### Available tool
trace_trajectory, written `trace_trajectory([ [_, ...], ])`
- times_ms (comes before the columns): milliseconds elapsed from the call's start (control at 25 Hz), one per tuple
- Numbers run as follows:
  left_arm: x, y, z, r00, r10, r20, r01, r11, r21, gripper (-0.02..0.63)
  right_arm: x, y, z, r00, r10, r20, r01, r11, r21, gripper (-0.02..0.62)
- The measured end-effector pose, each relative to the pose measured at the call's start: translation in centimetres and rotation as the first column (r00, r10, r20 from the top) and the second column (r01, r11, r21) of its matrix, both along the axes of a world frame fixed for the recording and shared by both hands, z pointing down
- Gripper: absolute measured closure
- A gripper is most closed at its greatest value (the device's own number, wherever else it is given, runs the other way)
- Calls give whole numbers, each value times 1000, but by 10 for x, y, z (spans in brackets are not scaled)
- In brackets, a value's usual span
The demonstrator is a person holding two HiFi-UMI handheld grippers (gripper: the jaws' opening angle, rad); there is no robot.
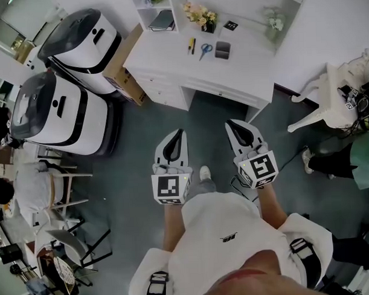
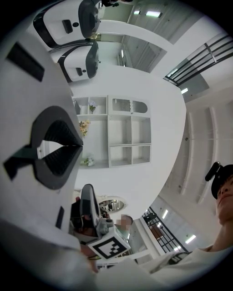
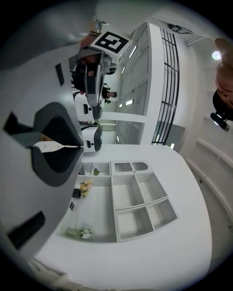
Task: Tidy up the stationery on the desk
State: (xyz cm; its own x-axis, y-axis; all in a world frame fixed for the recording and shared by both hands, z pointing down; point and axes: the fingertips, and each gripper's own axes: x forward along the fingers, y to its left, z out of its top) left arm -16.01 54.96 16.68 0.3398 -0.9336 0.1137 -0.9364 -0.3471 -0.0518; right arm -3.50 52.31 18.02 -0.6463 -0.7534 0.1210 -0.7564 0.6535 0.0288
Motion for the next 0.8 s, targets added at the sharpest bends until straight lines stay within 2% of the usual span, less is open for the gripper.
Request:
trace_trajectory([
  [360,-28,-66,2,999,46,-8,-46,999,0,606,-28,-58,2,999,45,-7,-45,999,-2,595],
  [800,-53,-118,4,998,56,-11,-56,998,4,606,-50,-105,4,998,65,-17,-65,998,-15,595],
])
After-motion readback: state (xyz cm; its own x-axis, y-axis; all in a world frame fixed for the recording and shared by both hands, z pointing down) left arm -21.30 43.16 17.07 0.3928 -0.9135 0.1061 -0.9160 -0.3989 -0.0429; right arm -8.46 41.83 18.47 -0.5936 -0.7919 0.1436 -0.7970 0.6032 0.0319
